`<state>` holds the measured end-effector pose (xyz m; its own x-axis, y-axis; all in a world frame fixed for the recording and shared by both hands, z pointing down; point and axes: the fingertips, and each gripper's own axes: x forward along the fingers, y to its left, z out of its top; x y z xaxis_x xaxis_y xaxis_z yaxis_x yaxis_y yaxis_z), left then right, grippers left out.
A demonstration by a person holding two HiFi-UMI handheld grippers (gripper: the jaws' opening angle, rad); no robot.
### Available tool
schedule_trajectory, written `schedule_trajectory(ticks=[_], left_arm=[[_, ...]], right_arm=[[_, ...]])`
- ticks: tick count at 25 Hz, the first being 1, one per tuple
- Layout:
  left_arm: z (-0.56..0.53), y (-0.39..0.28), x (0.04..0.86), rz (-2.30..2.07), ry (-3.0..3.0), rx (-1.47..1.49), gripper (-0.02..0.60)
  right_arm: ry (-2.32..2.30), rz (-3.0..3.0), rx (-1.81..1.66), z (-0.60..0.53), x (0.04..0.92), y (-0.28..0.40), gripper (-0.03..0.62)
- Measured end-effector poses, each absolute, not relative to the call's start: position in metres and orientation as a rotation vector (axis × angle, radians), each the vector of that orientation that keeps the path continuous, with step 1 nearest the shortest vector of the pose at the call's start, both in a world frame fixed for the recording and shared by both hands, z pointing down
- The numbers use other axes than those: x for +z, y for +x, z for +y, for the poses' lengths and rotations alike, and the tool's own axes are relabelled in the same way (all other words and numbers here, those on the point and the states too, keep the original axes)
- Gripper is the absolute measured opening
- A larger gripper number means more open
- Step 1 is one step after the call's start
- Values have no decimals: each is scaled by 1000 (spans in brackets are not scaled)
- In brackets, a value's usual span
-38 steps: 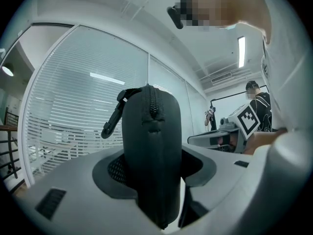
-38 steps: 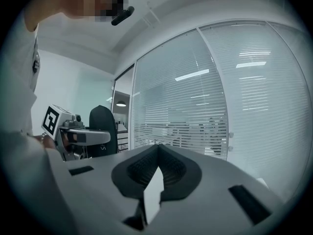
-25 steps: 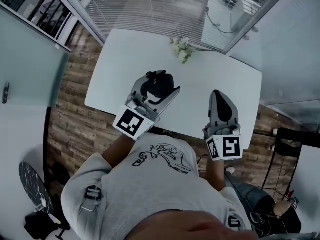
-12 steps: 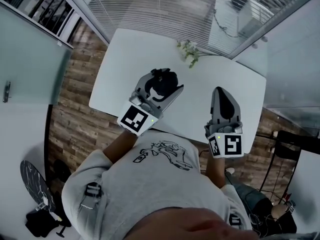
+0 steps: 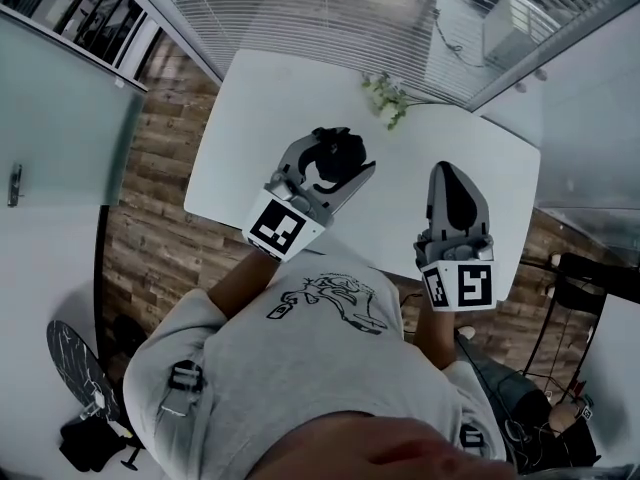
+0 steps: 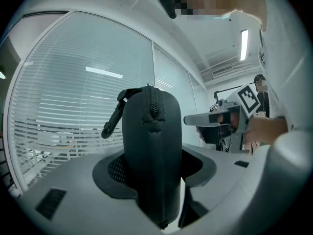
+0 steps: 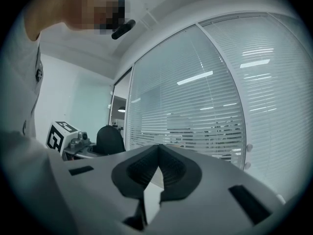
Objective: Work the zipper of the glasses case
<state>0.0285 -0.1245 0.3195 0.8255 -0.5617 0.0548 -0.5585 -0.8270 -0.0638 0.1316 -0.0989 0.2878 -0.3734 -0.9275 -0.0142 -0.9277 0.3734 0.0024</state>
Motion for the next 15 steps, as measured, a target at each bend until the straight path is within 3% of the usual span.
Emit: schedule_trajectory(ticks=[15], left_arm=[[-118,43,360,786,-2761,-275,228]], right_arm=[[-1261,2780,-215,-92,277,58,51]])
